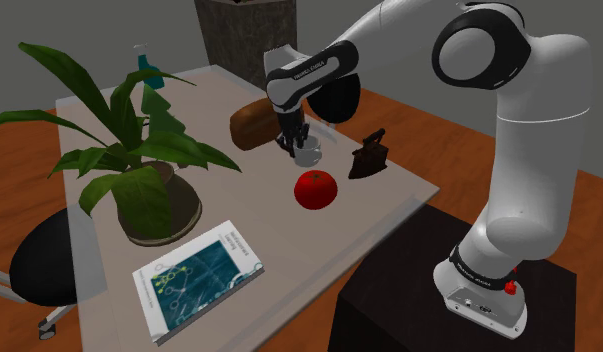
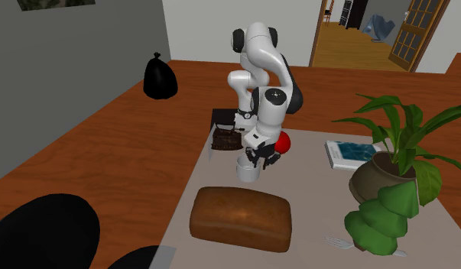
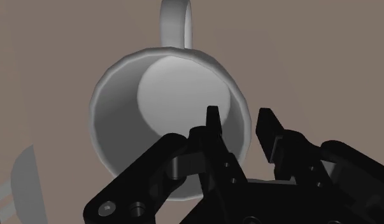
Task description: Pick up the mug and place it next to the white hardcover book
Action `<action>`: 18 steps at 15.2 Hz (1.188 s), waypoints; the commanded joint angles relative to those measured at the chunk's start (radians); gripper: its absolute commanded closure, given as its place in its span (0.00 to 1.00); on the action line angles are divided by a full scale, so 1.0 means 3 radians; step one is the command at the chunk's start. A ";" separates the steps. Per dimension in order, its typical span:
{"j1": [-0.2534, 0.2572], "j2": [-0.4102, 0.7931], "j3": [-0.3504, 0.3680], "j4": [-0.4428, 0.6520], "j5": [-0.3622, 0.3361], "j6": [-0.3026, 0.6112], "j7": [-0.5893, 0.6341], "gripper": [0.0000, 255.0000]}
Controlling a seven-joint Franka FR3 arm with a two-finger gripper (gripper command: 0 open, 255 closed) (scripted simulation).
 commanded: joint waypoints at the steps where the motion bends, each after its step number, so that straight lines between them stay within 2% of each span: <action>1: 0.0000 0.0000 0.0000 0.0000 0.0000 0.0000 0.0000 1.00; 8: 0.0000 0.0000 0.0000 0.0000 0.0000 0.0000 0.0000 1.00; 18: -0.0001 -0.0157 0.0007 0.0230 0.0019 -0.0386 -0.0024 1.00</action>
